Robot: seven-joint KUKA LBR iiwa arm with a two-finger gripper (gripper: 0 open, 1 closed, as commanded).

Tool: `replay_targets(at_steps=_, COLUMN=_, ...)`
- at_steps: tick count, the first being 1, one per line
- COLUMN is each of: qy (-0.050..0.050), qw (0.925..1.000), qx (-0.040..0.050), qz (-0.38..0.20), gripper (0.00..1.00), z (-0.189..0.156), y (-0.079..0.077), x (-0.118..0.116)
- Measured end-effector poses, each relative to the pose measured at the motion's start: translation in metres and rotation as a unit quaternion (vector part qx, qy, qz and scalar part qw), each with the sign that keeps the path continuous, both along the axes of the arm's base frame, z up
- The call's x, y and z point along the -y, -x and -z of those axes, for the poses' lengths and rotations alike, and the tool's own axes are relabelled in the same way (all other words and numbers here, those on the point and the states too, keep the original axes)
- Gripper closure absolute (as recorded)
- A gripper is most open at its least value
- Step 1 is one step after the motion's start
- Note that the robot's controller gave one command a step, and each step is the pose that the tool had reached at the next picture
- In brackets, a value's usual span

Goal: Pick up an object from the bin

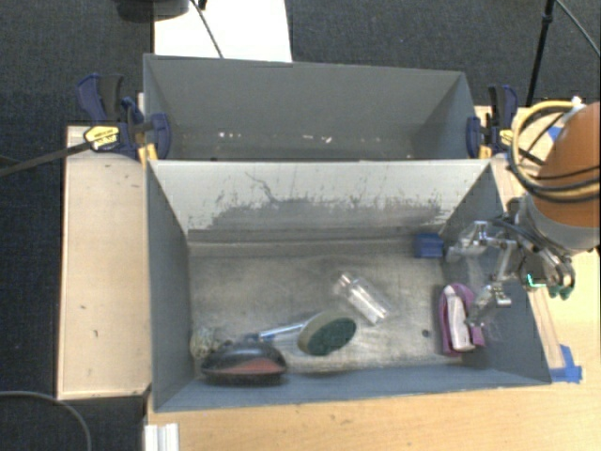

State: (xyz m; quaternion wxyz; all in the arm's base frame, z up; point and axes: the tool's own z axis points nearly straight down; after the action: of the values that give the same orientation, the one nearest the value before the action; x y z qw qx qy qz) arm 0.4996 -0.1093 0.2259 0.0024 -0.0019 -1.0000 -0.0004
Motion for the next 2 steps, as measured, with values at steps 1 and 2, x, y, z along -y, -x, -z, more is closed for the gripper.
replay_targets(at_steps=1, qy=0.000, qw=0.9968, qx=0.0005, qz=0.080, gripper=0.00, z=0.113, y=-0.011, x=0.014)
replay_targets(at_steps=2, qy=0.001, qw=0.9980, qx=0.0053, qz=-0.063, gripper=0.00, z=0.103, y=-0.012, x=0.038)
